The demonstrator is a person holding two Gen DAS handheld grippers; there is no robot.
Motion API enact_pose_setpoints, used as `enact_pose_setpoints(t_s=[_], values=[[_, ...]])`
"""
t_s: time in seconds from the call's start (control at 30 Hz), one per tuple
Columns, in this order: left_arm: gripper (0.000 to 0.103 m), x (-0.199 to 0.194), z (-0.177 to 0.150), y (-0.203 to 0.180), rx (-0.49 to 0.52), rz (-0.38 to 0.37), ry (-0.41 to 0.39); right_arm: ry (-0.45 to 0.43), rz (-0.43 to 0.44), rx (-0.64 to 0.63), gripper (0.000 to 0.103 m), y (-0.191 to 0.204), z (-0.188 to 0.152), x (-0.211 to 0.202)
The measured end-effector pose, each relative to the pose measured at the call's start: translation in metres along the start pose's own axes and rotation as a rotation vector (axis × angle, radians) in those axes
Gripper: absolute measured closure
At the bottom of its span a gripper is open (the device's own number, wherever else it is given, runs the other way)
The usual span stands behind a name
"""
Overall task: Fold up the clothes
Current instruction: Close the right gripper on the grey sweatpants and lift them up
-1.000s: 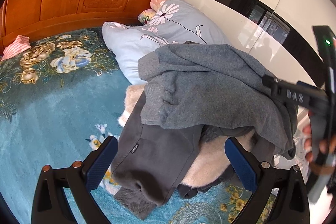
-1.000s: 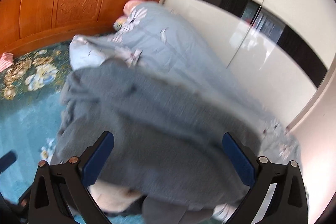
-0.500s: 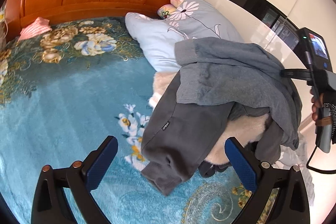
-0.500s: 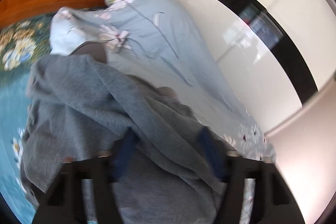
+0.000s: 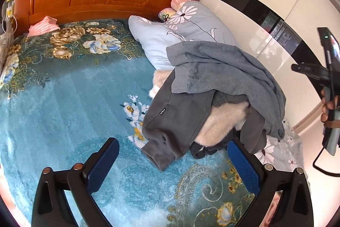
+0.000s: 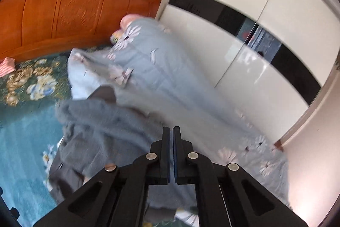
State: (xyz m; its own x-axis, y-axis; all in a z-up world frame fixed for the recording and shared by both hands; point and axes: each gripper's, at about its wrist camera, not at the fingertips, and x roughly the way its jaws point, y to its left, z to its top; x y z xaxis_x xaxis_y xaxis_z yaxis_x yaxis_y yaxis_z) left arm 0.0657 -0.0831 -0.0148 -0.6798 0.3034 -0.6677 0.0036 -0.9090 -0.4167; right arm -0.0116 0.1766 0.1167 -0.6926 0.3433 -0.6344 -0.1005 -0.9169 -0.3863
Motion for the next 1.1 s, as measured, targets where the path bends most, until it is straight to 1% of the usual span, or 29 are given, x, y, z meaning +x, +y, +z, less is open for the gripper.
enact_pose_setpoints(t_s=[0.07,0.1,0.13,0.17,0.27,0.3,0.33,0.43,0.5,0.67,0.7,0.73,0.77,0.8,0.87,0.93,1.07,1.1], values=[[0.0,-0.004,0.0,0.002,0.015,0.01,-0.009,0.013,0.011,0.008,0.088,0.005,-0.01,0.01],[0.0,-0.005,0.001,0.003,0.019,0.013,-0.014,0.013,0.015,0.008,0.067,0.009,-0.014,0.011],[0.0,-0.005,0.001,0.006,0.013,0.015,-0.016,0.011,0.022,-0.004,0.052,0.015,-0.014,0.013],[0.0,-0.004,0.002,0.009,0.007,0.017,-0.018,0.01,0.029,-0.017,0.049,0.021,-0.014,0.015],[0.0,0.005,0.002,0.021,-0.01,0.022,0.003,0.035,0.002,-0.125,0.047,0.049,-0.009,0.032],[0.0,0.008,0.002,0.025,-0.016,0.024,0.009,0.051,-0.022,-0.174,0.044,0.061,-0.008,0.043],[0.0,0.011,0.002,0.028,-0.01,0.037,0.007,0.062,-0.047,-0.214,0.044,0.071,-0.008,0.055],[0.0,0.021,0.003,0.039,-0.002,0.064,0.007,0.099,-0.112,-0.278,0.044,0.085,-0.006,0.084],[0.0,0.03,0.004,0.046,-0.008,0.071,0.015,0.1,-0.15,-0.297,0.044,0.088,-0.001,0.097],[0.0,0.049,0.006,0.055,-0.051,0.052,0.033,0.096,-0.243,-0.341,0.044,0.095,0.011,0.127],[0.0,0.052,0.006,0.056,-0.054,0.047,0.039,0.095,-0.261,-0.35,0.045,0.096,0.013,0.133],[0.0,0.054,0.005,0.056,-0.054,0.045,0.044,0.094,-0.28,-0.359,0.056,0.098,0.016,0.139],[0.0,0.056,0.005,0.055,-0.053,0.046,0.049,0.091,-0.283,-0.342,0.069,0.098,0.019,0.14],[0.0,0.057,0.004,0.055,-0.05,0.047,0.054,0.085,-0.3,-0.324,0.091,0.098,0.021,0.139],[0.0,0.056,0.002,0.053,-0.048,0.046,0.059,0.056,-0.311,-0.289,0.095,0.094,0.028,0.13],[0.0,0.051,0.001,0.052,-0.045,0.048,0.056,0.027,-0.308,-0.254,0.097,0.087,0.034,0.119],[0.0,0.034,-0.001,0.048,-0.056,0.046,0.04,-0.087,-0.344,-0.161,0.098,0.056,0.05,0.075],[0.0,0.029,-0.002,0.047,-0.061,0.042,0.036,-0.111,-0.336,-0.126,0.098,0.042,0.056,0.061]])
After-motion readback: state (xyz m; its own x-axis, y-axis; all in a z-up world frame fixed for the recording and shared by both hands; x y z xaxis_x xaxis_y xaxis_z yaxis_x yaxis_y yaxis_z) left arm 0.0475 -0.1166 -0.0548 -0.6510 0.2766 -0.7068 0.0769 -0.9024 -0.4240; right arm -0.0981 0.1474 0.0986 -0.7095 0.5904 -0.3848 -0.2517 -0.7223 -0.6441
